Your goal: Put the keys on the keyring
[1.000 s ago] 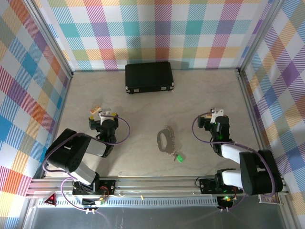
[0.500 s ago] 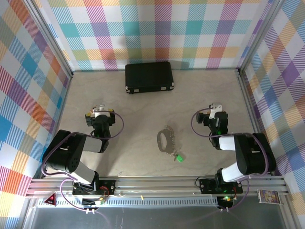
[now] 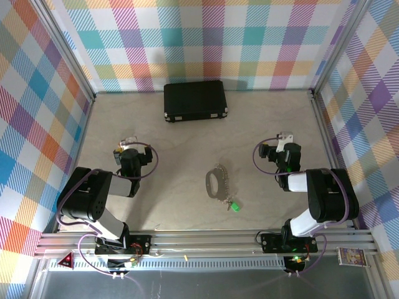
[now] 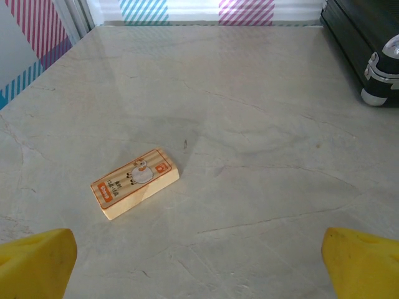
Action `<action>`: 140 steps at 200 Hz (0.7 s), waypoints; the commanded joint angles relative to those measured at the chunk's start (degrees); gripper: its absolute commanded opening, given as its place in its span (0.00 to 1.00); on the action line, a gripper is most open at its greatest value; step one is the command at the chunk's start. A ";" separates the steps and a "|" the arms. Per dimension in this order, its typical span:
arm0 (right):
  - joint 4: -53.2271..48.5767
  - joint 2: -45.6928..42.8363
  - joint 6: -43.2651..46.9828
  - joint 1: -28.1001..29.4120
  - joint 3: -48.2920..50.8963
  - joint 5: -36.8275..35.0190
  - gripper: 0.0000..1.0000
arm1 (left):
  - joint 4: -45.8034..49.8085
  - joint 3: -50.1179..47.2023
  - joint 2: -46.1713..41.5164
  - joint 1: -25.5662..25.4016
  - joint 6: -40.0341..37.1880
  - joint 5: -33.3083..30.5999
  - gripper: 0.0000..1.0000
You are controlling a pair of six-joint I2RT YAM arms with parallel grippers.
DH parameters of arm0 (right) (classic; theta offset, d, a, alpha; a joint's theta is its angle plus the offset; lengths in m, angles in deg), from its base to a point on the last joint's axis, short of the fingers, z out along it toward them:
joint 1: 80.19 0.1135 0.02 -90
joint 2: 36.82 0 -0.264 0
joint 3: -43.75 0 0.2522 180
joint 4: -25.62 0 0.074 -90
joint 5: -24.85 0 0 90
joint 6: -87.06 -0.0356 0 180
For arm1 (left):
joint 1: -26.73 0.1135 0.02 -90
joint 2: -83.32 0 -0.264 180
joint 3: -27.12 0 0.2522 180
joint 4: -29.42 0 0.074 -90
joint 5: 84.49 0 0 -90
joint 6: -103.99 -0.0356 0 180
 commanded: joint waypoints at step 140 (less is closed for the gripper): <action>0.64 -0.18 -0.79 -0.64 -0.70 1.91 0.99 | 0.16 1.17 0.17 1.41 1.41 1.94 1.00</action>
